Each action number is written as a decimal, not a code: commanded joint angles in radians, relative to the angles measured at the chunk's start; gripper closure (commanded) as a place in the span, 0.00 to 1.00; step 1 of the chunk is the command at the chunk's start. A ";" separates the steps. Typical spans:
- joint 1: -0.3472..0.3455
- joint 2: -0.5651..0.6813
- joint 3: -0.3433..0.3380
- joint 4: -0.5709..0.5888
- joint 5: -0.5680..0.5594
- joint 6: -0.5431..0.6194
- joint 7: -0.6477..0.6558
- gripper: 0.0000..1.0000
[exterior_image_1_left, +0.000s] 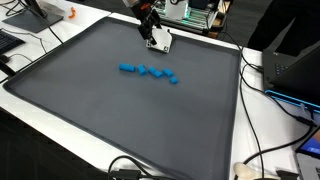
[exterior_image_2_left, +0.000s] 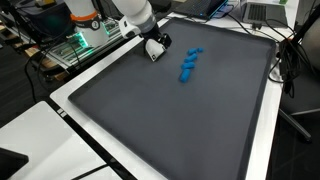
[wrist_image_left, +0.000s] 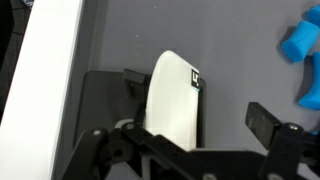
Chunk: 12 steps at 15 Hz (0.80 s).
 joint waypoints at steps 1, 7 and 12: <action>-0.011 -0.058 -0.014 -0.025 -0.050 -0.037 0.017 0.00; -0.025 -0.134 -0.024 -0.016 -0.168 -0.102 0.076 0.00; -0.023 -0.204 -0.011 0.031 -0.248 -0.169 0.065 0.00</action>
